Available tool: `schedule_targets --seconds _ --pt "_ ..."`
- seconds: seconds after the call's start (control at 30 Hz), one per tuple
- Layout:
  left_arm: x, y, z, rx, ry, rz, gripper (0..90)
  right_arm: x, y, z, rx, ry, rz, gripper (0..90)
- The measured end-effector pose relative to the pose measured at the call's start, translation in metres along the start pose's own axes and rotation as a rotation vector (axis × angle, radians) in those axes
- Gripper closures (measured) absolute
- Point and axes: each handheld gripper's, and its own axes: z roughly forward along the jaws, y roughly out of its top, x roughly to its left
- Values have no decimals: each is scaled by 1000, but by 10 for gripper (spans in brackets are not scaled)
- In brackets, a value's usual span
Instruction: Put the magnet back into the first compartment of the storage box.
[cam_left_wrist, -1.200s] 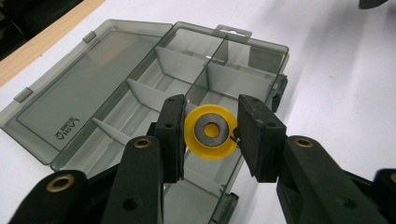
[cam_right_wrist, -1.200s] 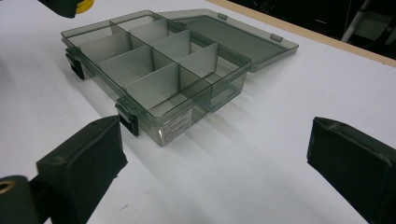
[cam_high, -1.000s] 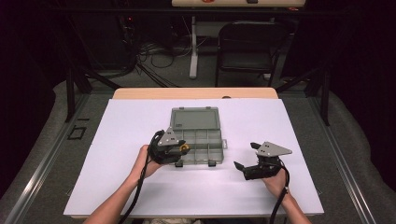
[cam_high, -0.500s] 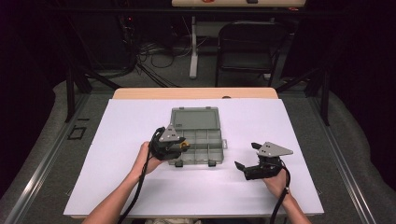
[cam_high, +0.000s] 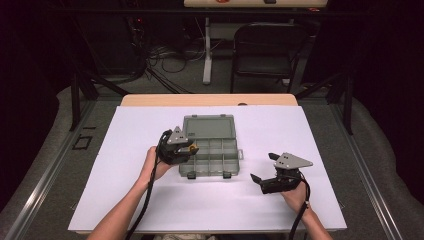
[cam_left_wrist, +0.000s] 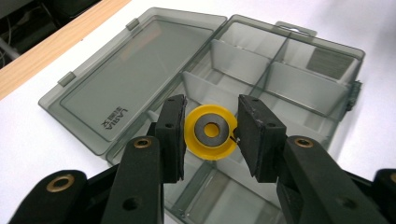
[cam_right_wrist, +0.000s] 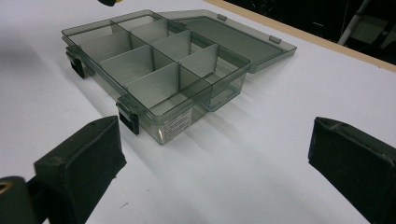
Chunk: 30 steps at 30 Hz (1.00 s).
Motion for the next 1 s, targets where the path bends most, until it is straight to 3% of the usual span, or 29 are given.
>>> schedule_targets --seconds 0.8,1.0 --pt "17 -11 16 36 40 -69 633 1 -1 2 11 -4 2 0" --pt "23 -16 26 45 55 -117 629 0 -1 1 6 -5 3 0"
